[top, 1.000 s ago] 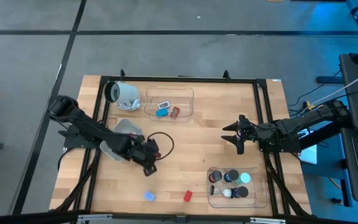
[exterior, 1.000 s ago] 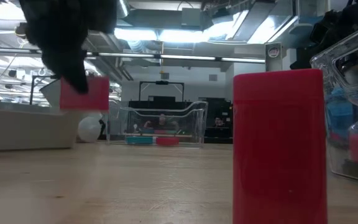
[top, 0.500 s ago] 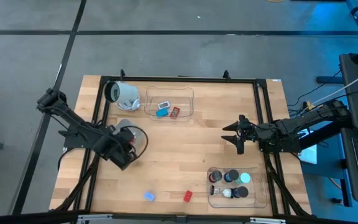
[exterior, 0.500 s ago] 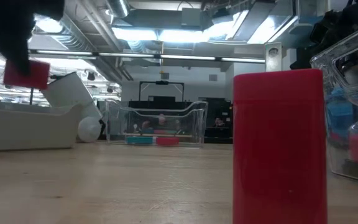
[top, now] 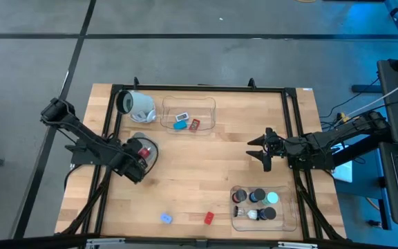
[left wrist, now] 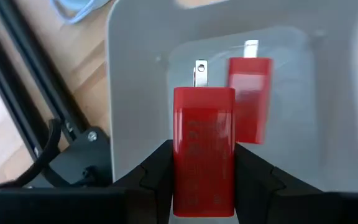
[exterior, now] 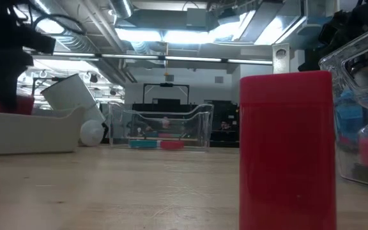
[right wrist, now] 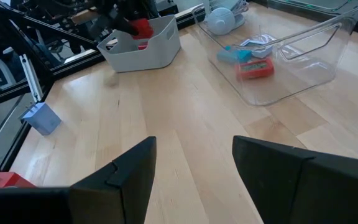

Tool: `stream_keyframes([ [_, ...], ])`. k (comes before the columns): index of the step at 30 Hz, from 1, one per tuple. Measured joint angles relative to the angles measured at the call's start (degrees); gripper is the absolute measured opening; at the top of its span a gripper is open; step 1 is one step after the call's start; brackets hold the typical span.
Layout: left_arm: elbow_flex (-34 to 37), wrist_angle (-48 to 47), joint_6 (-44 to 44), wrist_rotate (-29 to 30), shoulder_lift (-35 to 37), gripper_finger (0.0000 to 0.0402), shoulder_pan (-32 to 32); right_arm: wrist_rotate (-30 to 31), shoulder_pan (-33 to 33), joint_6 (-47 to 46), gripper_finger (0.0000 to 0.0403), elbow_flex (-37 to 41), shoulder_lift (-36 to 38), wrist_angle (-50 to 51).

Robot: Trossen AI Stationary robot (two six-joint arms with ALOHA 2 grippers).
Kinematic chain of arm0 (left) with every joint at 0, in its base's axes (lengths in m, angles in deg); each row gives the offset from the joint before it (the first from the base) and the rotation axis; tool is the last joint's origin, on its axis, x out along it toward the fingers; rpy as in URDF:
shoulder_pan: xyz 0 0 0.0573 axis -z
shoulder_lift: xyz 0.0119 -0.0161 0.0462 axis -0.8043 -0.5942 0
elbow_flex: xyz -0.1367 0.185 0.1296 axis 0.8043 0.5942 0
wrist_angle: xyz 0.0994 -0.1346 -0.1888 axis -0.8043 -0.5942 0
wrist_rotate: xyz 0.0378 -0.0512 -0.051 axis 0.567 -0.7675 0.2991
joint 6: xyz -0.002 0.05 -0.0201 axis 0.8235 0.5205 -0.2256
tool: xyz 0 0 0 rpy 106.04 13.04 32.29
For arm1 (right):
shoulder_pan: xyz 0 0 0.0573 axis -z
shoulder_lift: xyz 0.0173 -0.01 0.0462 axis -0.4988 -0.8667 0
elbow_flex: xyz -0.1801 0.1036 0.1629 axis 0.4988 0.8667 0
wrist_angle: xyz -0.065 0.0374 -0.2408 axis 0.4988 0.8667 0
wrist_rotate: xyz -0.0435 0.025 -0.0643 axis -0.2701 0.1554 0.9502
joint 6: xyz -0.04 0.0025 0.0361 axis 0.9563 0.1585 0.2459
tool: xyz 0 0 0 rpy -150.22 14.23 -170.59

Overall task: Pick & Place Office items
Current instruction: Put the top orange charger adapter into the gray bin, then put the light blue charger adapter into the gray bin

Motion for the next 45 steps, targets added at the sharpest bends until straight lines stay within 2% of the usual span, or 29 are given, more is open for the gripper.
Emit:
stream_keyframes([
  [6,3.2,2.5,-3.1,-0.1,0.0,0.0117,-0.6,0.0,0.0,0.0,0.0215,0.0,0.0,0.0],
  [13,3.3,2.5,-2.6,0.6,0.0,0.0181,-0.8,0.0,0.0,0.0,0.0215,0.0,0.0,0.0],
  [17,3.3,2.3,0.5,0.1,0.0,0.0207,-0.8,0.0,0.0,0.0,0.0215,0.0,0.0,0.0],
  [21,0.2,0.7,3.4,-0.9,0.0,0.0219,-0.8,0.0,0.0,0.0,0.0215,0.0,0.0,0.0],
  [27,-9.2,-1.7,8.8,0.6,0.0,0.0217,-0.2,0.0,0.0,0.0,0.0215,0.0,0.0,0.0],
  [29,-11.5,2.7,15.1,1.4,0.0,0.0215,1.2,0.0,0.0,0.0,0.0215,0.0,0.0,0.0],
  [34,-12.5,26.3,39.9,-2.8,-0.1,0.0214,7.2,0.0,0.0,0.0,0.0215,0.0,0.0,0.0],
  [37,-12.5,37.0,50.3,-4.4,-0.9,0.0218,11.3,0.0,0.0,0.0,0.0215,0.0,0.0,0.0],
  [41,-12.5,44.4,57.8,-0.9,-2.6,0.0228,15.9,0.0,0.0,0.0,0.0215,0.0,0.0,0.0],
  [45,-12.5,46.4,58.3,0.1,-5.7,0.0245,17.8,0.0,0.0,0.0,0.0215,0.0,0.0,0.0],
])
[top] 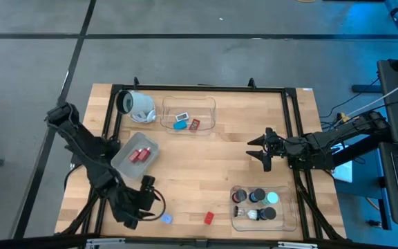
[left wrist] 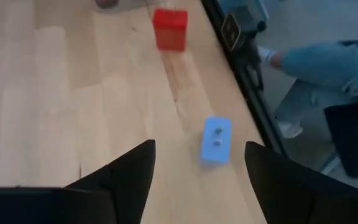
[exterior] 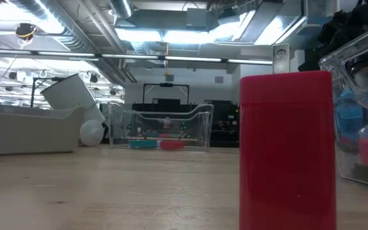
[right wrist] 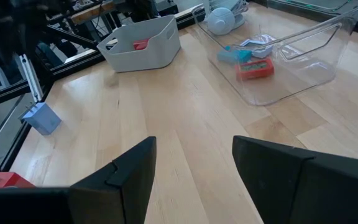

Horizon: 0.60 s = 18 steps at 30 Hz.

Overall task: Pick & Place Office items
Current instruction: Put the light blue charger adapter into the gray bin

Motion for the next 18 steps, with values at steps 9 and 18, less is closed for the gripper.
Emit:
stream_keyframes([
  [9,0.0,0.8,-1.3,-4.4,-9.5,0.0287,0.0,0.0,0.0,0.0,0.0215,0.0,0.0,0.0],
  [18,0.1,5.1,-0.7,-6.1,-17.2,0.0294,-0.3,0.0,0.0,0.0,0.0215,0.0,0.0,0.0],
])
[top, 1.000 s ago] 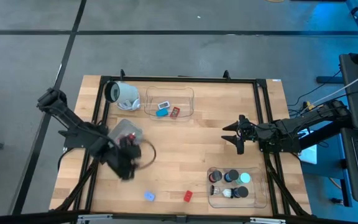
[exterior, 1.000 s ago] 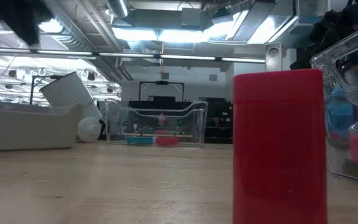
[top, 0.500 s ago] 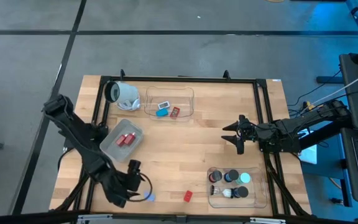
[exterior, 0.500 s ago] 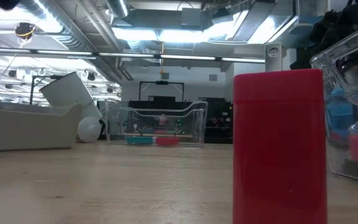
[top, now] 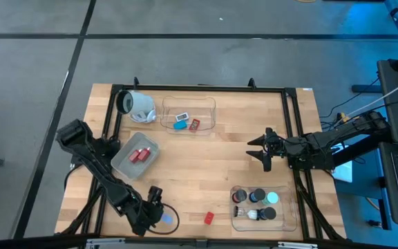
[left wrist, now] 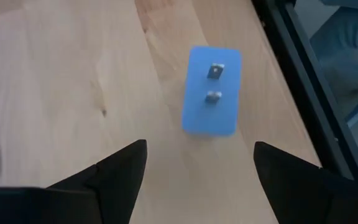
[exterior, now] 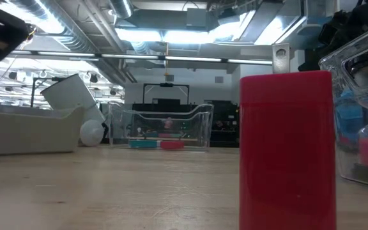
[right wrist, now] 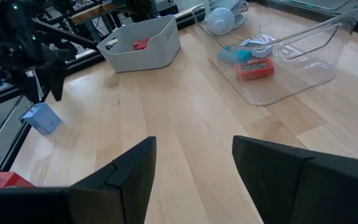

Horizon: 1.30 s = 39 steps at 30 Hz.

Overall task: Pick & Place Office items
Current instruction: Put the light blue charger adapter into the gray bin

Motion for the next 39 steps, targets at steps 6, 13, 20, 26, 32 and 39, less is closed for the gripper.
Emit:
stream_keyframes([
  [6,0.0,5.3,1.2,1.1,-2.1,0.0294,-0.8,0.0,0.0,0.0,0.0215,0.0,0.0,0.0],
  [13,0.0,7.9,2.8,1.9,-2.3,0.0294,-2.6,0.0,0.0,0.0,0.0215,0.0,0.0,0.0],
  [20,0.0,7.6,2.3,-1.5,-2.3,0.0268,-2.9,0.0,0.0,0.0,0.0215,0.0,0.0,0.0],
  [26,0.0,7.6,2.4,-2.3,-2.3,0.0228,-2.9,0.0,0.0,0.0,0.0215,0.0,0.0,0.0],
  [32,0.0,8.3,2.7,0.8,-2.3,0.0176,-2.9,0.0,0.0,0.0,0.0215,0.0,0.0,0.0],
  [39,0.0,8.3,0.5,1.1,-2.1,0.0117,-2.9,0.0,0.0,0.0,0.0215,0.0,0.0,0.0],
])
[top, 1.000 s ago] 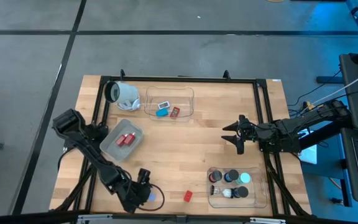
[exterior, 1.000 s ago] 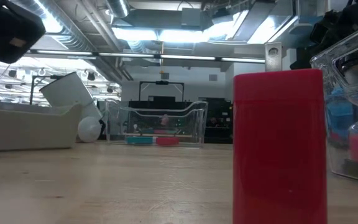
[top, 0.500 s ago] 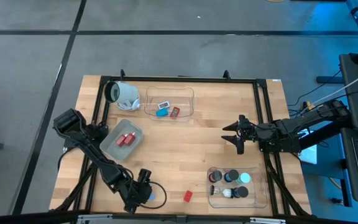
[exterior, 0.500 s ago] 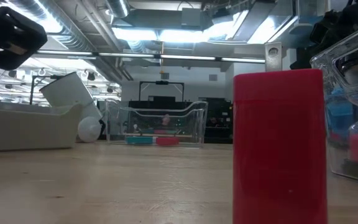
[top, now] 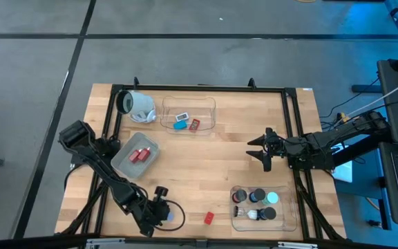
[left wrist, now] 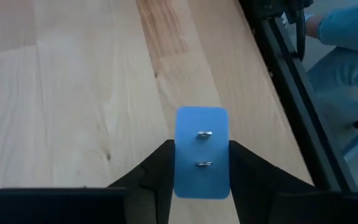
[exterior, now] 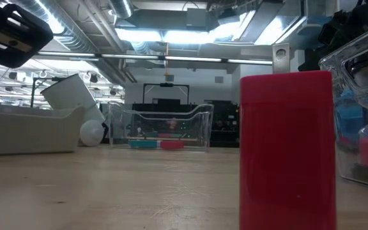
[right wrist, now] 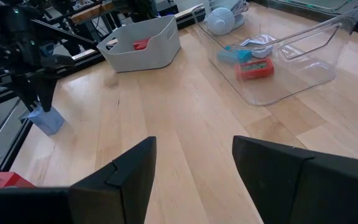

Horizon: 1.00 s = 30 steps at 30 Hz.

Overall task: Pick & Place Office items
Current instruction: Put the light blue charger adapter into the gray bin

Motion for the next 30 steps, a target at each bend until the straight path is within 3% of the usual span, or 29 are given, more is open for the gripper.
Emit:
stream_keyframes([
  [6,0.0,-0.1,-3.2,1.1,2.2,0.0117,0.0,0.0,0.0,0.0,0.0215,0.0,0.0,0.0],
  [10,0.0,-3.6,-5.5,5.6,6.9,0.0117,-0.4,0.0,0.0,0.0,0.0215,0.0,0.0,0.0],
  [17,0.0,-27.7,-21.1,22.5,21.2,0.0117,-1.6,0.0,0.0,0.0,0.0215,0.0,0.0,0.0],
  [21,0.0,-47.4,-37.8,26.5,27.5,0.0117,-2.8,0.0,0.0,0.0,0.0215,0.0,0.0,0.0],
  [25,1.0,-61.2,-53.6,21.1,29.8,0.0117,-4.0,0.0,0.0,0.0,0.0215,0.0,0.0,0.0],
  [30,4.4,-63.1,-57.8,7.2,29.7,0.0117,-4.1,0.0,0.0,0.0,0.0215,0.0,0.0,0.0],
])
